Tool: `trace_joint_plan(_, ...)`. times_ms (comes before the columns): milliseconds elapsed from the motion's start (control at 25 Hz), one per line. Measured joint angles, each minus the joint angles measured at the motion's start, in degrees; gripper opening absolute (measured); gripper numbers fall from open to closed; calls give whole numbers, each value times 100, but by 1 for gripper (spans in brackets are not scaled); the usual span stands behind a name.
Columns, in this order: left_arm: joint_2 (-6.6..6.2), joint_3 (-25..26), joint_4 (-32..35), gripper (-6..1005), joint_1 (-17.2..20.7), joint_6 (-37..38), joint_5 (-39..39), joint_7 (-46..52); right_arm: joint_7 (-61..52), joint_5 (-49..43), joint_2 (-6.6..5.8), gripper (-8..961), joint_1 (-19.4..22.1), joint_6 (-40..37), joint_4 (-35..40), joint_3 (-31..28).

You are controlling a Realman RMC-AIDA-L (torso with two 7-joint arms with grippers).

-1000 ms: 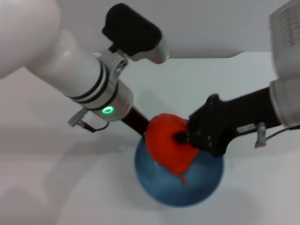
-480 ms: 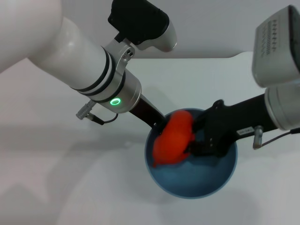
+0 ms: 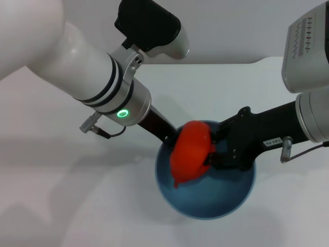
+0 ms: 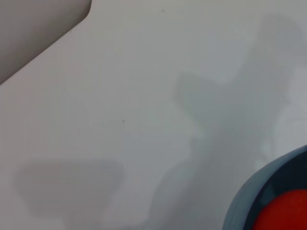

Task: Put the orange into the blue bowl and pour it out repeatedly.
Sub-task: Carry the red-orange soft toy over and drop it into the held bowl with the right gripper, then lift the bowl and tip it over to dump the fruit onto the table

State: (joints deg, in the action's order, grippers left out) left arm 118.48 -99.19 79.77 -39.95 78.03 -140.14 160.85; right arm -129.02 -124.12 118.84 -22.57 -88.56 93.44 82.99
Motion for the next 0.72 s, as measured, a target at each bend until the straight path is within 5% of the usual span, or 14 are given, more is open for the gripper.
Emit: trace_joint_plan(720, -2, 74, -348, -2, -126, 70, -279, 12, -335, -18, 15, 387, 439, -54, 405, -128)
